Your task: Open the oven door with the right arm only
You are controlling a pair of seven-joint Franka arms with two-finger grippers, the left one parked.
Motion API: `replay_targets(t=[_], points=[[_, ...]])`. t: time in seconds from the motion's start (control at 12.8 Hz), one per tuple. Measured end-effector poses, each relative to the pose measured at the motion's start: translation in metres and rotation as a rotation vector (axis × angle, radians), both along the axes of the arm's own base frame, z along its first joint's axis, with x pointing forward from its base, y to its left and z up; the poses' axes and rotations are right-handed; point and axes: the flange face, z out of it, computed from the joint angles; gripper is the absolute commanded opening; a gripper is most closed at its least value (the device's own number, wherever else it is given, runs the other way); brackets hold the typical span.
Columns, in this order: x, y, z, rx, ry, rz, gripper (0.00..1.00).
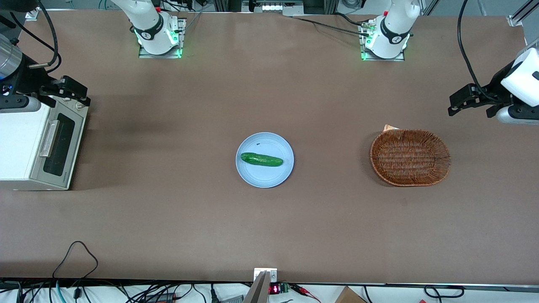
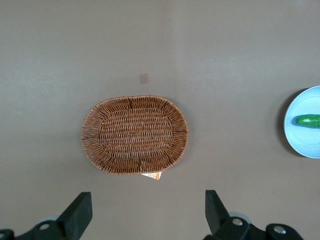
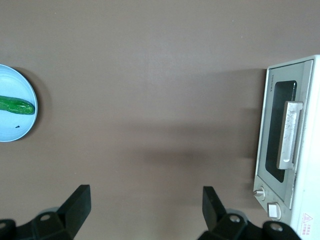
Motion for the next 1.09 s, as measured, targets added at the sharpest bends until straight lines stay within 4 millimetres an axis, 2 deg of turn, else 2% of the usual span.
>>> replay_targets(t=[0.08, 0.16, 0.23, 0.39, 0.7, 0.78, 0.86, 1.09], points=[[0.0000, 0.0000, 0.0000, 0.000, 0.000, 0.000, 0.92], [0.0000, 0.0000, 0.0000, 0.000, 0.000, 0.000, 0.73], [0.0000, 0.0000, 0.0000, 0.000, 0.000, 0.000, 0.50], [-0.0001, 0.0000, 0.0000, 0.000, 0.001, 0.000, 0.20], [-0.0001, -0.0002, -0.0001, 0.000, 0.001, 0.000, 0.15], [-0.0001, -0.0003, -0.0001, 0.000, 0.001, 0.000, 0.03], [-0.0002, -0.0003, -0.0002, 0.000, 0.002, 0.000, 0.00], [-0.0016, -0.0003, -0.0013, 0.000, 0.015, 0.000, 0.00]])
